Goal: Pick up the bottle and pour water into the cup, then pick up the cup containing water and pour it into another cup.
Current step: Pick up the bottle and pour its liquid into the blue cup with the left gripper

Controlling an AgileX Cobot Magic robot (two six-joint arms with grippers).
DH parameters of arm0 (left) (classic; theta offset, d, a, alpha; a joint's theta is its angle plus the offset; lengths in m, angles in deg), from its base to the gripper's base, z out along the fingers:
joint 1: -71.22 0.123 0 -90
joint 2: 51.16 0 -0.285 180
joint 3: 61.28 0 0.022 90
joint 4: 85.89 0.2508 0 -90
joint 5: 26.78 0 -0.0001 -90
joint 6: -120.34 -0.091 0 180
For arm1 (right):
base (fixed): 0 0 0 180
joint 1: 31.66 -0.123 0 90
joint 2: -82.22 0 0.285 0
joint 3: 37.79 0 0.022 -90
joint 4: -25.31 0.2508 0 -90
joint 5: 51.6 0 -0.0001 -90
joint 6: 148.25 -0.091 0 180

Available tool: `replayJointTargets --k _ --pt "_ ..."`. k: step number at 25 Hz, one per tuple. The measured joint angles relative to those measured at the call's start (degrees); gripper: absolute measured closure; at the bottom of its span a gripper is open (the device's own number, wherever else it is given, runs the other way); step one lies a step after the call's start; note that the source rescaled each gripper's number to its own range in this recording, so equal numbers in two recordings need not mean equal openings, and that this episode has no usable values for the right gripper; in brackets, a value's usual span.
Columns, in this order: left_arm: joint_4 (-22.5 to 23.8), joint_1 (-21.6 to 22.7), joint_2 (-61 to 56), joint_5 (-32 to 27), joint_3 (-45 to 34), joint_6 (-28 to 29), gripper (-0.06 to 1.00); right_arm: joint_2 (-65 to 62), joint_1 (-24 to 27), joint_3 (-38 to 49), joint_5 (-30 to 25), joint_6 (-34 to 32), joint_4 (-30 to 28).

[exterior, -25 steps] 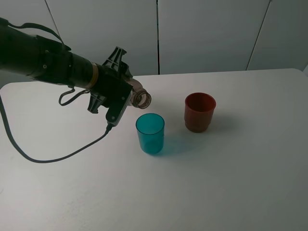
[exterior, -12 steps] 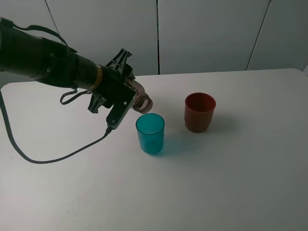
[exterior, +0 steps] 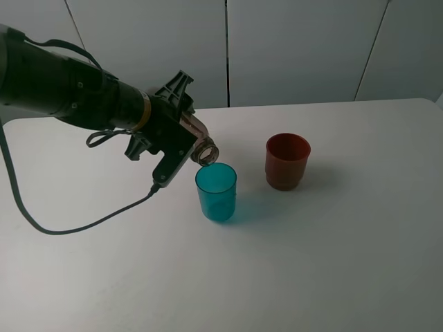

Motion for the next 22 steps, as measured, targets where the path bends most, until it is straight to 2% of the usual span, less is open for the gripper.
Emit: replayJointTargets --k 22 --pt "2.81 -1.39 0.0 -4.35 0.0 0.22 0.94 0.0 0.0 0.0 0.0 0.0 0.0"
